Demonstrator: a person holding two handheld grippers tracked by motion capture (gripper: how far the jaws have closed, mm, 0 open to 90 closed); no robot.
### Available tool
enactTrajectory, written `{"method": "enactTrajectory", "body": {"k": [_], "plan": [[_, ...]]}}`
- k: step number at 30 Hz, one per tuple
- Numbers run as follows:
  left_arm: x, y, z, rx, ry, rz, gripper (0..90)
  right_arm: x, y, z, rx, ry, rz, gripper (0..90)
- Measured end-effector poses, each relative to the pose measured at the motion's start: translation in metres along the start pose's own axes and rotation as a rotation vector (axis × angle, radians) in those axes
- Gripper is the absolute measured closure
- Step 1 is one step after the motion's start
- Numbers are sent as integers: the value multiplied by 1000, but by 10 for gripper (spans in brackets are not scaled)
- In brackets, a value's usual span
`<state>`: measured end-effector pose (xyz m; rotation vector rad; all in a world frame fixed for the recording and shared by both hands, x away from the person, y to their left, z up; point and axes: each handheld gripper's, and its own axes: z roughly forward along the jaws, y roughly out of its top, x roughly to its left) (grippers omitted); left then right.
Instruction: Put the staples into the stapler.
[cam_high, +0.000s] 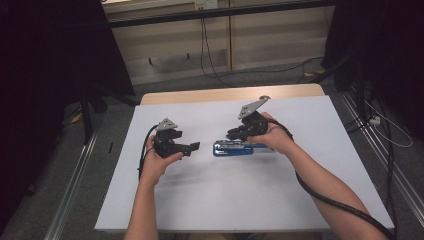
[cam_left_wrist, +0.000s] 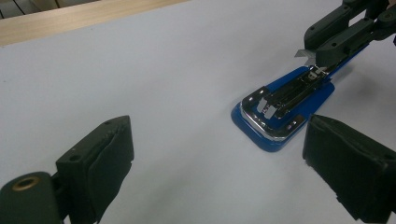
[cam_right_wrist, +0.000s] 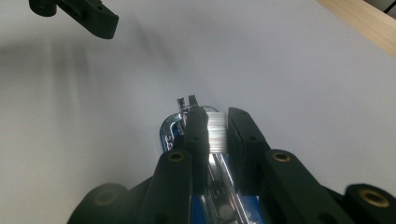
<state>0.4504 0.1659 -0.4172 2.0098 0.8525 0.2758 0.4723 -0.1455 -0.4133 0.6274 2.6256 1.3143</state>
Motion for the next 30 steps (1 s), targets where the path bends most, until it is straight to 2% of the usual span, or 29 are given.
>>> {"method": "enactTrajectory", "body": {"k": [1, 30], "plan": [[0, -1, 0, 4, -2, -9, 89, 0, 0, 1, 1, 7, -4, 792], [2, -1, 0, 5, 6, -5, 84, 0, 9, 11, 8, 56, -60, 793]]}}
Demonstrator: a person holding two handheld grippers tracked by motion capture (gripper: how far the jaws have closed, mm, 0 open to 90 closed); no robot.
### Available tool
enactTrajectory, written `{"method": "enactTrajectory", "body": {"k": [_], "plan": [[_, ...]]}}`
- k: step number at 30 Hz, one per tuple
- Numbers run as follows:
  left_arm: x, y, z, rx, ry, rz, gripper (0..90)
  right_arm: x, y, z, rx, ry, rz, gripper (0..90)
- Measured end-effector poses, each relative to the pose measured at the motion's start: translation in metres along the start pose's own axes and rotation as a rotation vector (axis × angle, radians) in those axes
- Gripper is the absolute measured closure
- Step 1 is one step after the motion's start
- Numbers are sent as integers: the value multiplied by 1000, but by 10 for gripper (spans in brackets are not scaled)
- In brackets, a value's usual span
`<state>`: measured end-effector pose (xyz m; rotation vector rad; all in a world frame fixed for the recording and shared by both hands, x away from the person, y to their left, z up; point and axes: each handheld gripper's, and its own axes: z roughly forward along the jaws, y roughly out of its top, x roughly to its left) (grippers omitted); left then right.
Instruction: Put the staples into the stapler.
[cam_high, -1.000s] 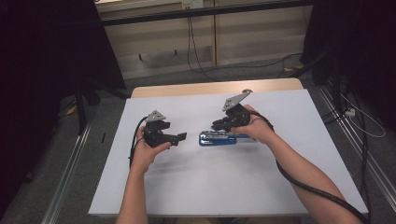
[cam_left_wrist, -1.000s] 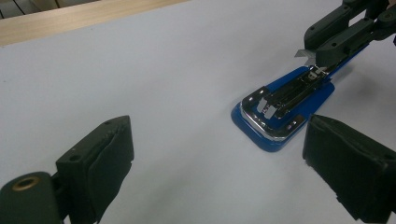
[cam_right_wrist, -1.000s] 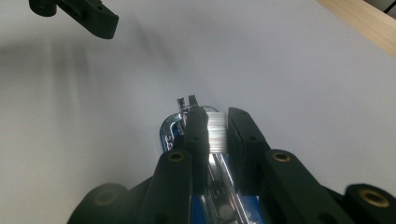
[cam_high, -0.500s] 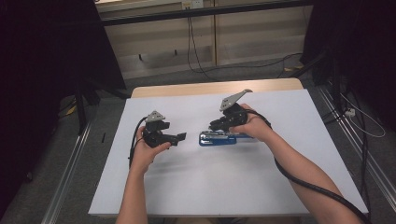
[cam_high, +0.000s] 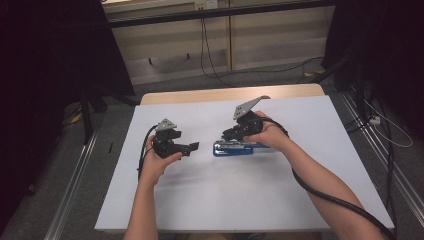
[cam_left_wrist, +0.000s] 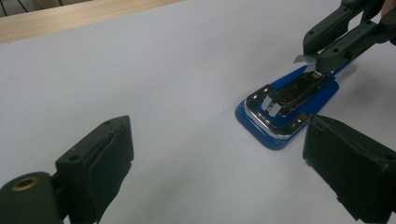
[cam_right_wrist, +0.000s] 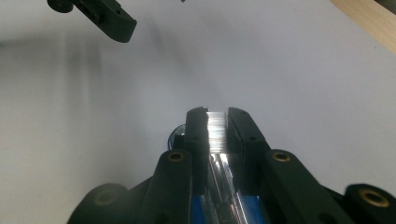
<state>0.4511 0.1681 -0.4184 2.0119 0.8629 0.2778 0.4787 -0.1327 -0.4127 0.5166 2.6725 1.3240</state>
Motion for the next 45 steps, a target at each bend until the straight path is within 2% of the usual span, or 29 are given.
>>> {"method": "enactTrajectory", "body": {"k": [31, 45], "plan": [[1, -1, -1, -1, 9, -5, 81, 1, 0, 9, 6, 36, -21, 792], [1, -1, -1, -1, 7, -7, 81, -2, -1, 16, 30, 52, -46, 792]]}}
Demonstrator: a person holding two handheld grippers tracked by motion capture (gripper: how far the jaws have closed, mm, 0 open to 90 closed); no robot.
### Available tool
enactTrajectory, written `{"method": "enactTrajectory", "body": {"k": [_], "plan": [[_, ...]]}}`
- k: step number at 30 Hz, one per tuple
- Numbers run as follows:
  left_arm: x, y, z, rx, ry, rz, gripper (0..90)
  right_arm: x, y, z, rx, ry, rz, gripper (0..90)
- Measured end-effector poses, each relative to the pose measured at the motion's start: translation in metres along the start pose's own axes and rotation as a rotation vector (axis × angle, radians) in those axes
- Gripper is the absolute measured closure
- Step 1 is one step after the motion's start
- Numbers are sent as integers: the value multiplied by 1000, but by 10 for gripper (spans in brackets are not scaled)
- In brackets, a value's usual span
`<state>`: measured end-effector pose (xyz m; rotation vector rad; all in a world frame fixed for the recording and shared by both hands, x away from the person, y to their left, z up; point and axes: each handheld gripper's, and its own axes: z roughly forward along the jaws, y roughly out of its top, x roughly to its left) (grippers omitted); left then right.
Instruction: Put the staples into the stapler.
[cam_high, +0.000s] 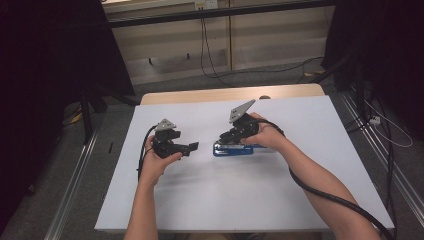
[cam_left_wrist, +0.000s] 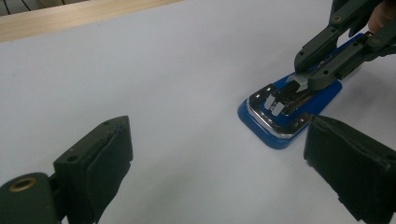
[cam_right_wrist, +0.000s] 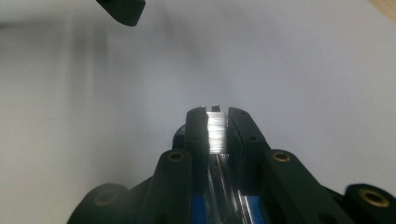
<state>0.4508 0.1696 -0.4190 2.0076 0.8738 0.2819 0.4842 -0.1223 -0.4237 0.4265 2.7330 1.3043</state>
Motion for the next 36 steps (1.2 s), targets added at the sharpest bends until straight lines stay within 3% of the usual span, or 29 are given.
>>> {"method": "enactTrajectory", "body": {"k": [18, 36], "plan": [[1, -1, -1, -3, -2, -12, 81, -5, -2, 4, 10, 25, -49, 793], [1, -1, 1, -4, -5, -17, 79, -5, -4, 7, 12, 29, -63, 792]]}}
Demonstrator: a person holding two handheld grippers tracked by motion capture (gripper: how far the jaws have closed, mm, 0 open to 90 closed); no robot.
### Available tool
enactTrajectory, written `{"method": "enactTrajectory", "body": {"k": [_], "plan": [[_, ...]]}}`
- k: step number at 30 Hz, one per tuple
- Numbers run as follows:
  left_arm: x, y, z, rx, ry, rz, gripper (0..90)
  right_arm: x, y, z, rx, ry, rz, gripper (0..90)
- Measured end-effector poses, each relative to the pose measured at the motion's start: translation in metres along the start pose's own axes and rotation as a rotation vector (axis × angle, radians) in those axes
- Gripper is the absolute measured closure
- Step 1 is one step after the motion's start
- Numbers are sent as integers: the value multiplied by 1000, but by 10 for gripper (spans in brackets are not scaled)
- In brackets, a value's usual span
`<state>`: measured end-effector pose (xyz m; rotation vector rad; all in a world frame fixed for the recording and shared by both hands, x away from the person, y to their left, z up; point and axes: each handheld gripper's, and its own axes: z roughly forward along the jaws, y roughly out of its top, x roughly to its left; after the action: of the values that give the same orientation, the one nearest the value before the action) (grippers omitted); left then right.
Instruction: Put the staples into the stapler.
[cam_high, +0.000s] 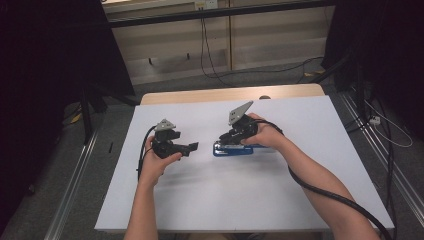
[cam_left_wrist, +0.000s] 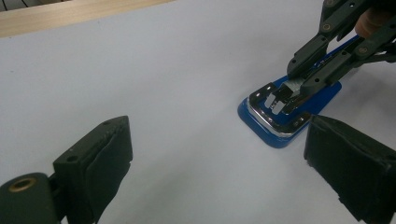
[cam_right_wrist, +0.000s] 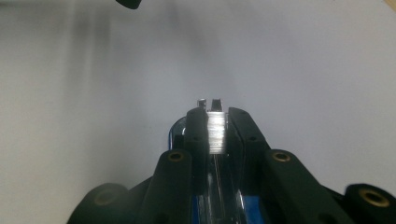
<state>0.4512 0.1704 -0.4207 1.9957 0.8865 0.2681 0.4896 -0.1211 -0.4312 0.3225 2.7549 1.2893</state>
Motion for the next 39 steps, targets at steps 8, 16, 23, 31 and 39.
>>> {"method": "enactTrajectory", "body": {"k": [8, 16, 23, 31, 39], "plan": [[0, 0, 0, 1, -1, -4, 79, -1, -1, 0, 0, 3, -6, 792], [1, 0, 0, 8, 4, 4, 79, -1, -1, 2, 2, 4, -12, 792], [1, -1, 1, 8, 2, -3, 79, -1, -1, 4, 2, 6, -8, 792], [1, -1, 1, 6, 4, 0, 79, -1, 0, 6, 1, 7, -7, 791], [1, -1, 0, 8, 5, 1, 79, -1, 0, 6, 2, 9, -15, 792]]}}
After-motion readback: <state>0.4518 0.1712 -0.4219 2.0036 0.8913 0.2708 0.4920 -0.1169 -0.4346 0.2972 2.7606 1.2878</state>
